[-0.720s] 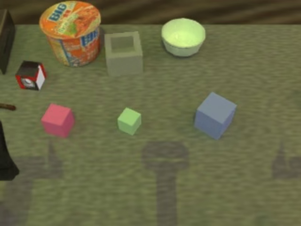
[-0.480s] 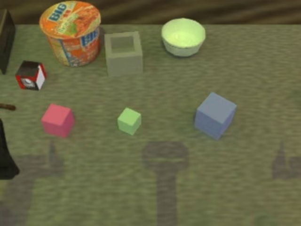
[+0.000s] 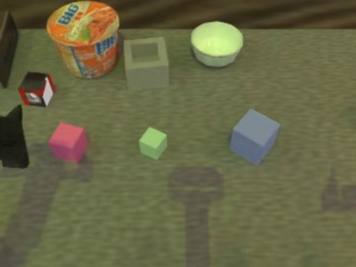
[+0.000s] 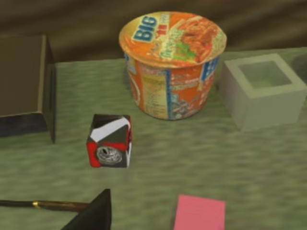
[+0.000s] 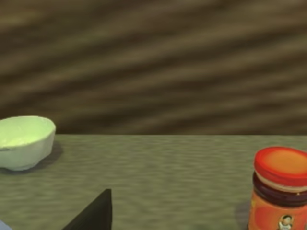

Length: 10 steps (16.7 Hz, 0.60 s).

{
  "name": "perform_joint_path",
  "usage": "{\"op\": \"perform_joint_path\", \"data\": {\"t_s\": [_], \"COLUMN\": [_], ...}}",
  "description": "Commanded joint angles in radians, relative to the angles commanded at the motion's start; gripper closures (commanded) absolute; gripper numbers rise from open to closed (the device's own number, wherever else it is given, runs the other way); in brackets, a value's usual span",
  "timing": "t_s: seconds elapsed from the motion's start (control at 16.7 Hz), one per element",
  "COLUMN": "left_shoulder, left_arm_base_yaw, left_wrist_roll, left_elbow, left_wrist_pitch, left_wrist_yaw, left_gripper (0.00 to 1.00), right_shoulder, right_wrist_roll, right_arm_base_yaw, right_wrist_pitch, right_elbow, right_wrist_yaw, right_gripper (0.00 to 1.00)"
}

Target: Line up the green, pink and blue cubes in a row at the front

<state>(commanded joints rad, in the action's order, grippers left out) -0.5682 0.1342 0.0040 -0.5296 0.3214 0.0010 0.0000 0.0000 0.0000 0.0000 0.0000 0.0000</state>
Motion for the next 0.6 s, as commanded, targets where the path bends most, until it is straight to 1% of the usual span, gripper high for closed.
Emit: {"op": "perform_joint_path", "data": {"t_s": [0.42,0.6], "left_shoulder": [-0.842,-1.154], "left_arm_base_yaw": [0.161,0.227], "left_wrist_roll": [0.01,0.013], "left_elbow": [-0.653,-0.903], "left_wrist_pitch": [0.411,0.576], "left_wrist_yaw": [-0.002,-0.001], "left_gripper": [0.0,0.0], "right_shoulder": [0.0,0.0], "right_wrist_roll": [0.0,0.0], "right_arm_base_yaw": [0.0,0.0], "right_wrist_pitch": [0.0,0.0], "right_elbow": [0.0,0.0], "right_wrist_yaw": [0.0,0.0], "right_gripper": [0.0,0.0]}}
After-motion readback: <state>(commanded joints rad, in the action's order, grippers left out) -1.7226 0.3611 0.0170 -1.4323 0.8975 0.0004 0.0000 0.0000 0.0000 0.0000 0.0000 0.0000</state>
